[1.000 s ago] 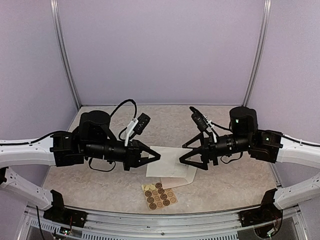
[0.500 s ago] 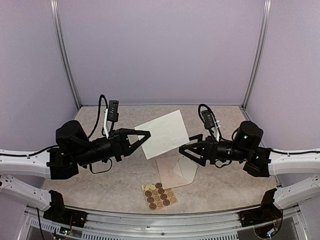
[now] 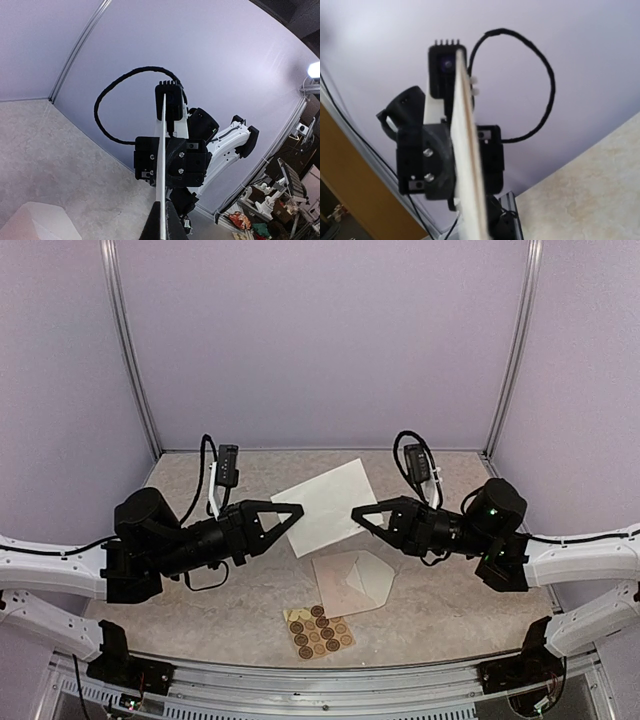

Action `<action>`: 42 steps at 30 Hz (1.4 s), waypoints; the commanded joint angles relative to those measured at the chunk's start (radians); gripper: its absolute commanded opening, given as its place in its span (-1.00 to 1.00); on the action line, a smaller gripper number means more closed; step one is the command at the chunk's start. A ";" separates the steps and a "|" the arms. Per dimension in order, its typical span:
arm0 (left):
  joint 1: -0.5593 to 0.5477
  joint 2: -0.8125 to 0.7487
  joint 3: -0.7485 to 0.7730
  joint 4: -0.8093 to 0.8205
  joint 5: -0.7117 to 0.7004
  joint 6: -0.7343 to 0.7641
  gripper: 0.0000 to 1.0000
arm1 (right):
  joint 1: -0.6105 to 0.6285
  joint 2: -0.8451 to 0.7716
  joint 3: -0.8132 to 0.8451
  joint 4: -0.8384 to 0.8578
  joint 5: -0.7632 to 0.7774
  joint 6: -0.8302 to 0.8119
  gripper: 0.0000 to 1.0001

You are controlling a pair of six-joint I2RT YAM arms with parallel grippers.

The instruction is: Place the letter into the envelope and seal it

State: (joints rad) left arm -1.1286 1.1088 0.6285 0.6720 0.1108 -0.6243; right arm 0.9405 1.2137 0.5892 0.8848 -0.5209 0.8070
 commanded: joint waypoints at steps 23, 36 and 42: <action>-0.010 0.005 0.243 -0.737 -0.121 0.222 0.29 | -0.027 -0.009 0.337 -1.125 -0.064 -0.523 -1.00; -0.047 0.126 0.322 -0.739 0.072 0.245 -0.70 | -0.026 0.048 0.442 -1.227 -0.223 -0.646 -1.00; -0.050 0.104 0.273 -0.638 0.052 0.208 -1.00 | -0.041 -0.002 0.389 -1.087 -0.063 -0.520 0.05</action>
State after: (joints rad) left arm -1.1717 1.2324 0.9245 -0.0666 0.1612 -0.3943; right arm 0.9138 1.2533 1.0061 -0.3016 -0.6735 0.2111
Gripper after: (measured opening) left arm 0.005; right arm 0.245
